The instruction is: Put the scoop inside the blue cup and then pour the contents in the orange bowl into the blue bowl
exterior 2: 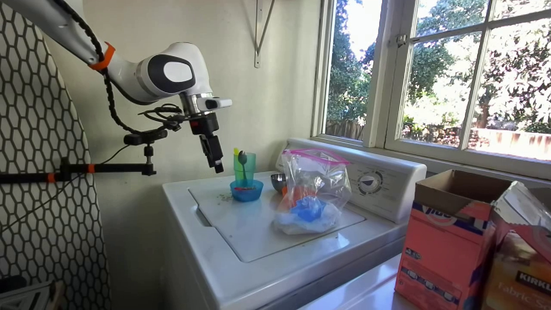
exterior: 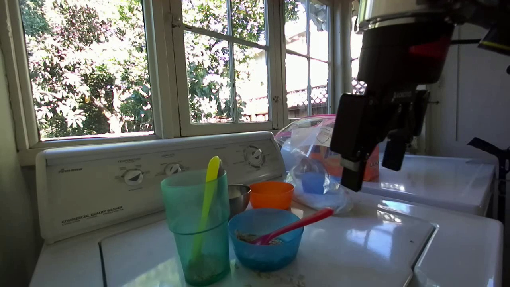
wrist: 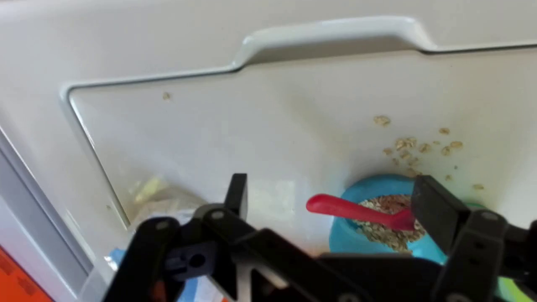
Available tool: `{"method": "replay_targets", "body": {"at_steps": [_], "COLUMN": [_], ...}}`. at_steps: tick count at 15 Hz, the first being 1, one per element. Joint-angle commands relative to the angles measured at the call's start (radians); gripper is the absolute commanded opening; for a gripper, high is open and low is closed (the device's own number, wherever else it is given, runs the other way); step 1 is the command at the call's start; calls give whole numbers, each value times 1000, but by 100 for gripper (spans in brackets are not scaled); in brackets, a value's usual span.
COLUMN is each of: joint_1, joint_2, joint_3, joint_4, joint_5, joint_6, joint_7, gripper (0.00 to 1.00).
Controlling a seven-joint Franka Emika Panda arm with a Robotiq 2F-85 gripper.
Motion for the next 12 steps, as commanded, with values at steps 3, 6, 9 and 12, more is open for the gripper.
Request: {"method": "replay_targets", "body": {"at_steps": [3,6,9,12], "joint_1": [26,49,89,130], "joint_2": [118,204,307,382], "joint_3": [-65,-130,-177,-167], "joint_4": [19,45,90,139], "joint_5": [-67,-18,78,264], "joint_6": [255,379,483,517], "joint_7": [-250,-475,-704,-937], "gripper": [100,100,100,100]}}
